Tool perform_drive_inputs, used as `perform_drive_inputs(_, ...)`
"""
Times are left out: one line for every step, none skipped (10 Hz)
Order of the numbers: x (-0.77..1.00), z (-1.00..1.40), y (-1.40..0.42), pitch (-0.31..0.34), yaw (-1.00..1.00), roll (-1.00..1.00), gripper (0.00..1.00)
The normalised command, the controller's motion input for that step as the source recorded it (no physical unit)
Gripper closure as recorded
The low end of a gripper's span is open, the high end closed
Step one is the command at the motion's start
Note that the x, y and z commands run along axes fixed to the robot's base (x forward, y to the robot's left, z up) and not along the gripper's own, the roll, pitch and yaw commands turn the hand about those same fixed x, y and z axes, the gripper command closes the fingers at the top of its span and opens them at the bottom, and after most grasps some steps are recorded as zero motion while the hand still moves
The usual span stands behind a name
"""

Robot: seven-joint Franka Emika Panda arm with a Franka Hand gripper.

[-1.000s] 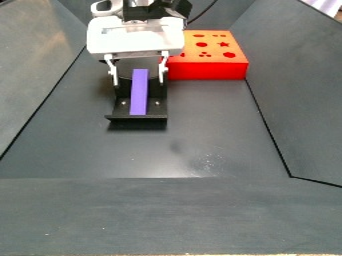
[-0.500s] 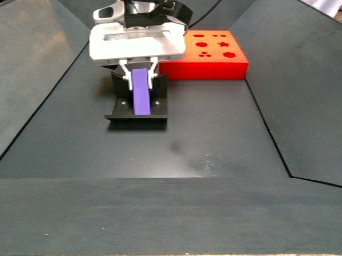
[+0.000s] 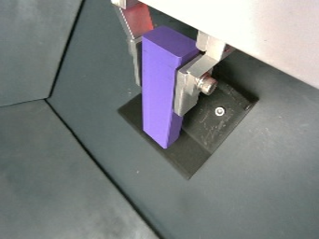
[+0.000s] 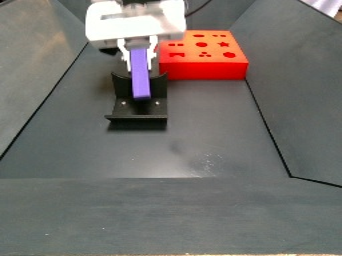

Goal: Pick up the rectangle object. Move up. Place the rectangle object on the fixture. Regrasp the rectangle object. Move to above the board. Insert the rectangle object.
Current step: Move to above the board.

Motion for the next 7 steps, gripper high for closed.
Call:
perform_drive_inputs(-0.05, 1.0, -0.08, 0.116, 0.11, -0.05, 1.0)
perform_drive_inputs(-0.05, 1.0, -0.07, 0.099, 0.12, -0.05, 1.0)
perform_drive_inputs(-0.05, 1.0, -0.07, 0.061, 0.12, -0.05, 1.0)
perform_drive_inputs(-0.05, 1.0, -0.07, 0.031, 0.12, -0.04, 1.0)
perform_drive_inputs(-0.05, 1.0, -0.06, 0.011, 0.1, -0.03, 1.0)
perform_drive_inputs(-0.05, 1.0, -0.06, -0.007, 0.08, -0.03, 1.0)
perform_drive_inputs(-0.05, 1.0, -0.06, -0.015, 0.06, -0.04, 1.0)
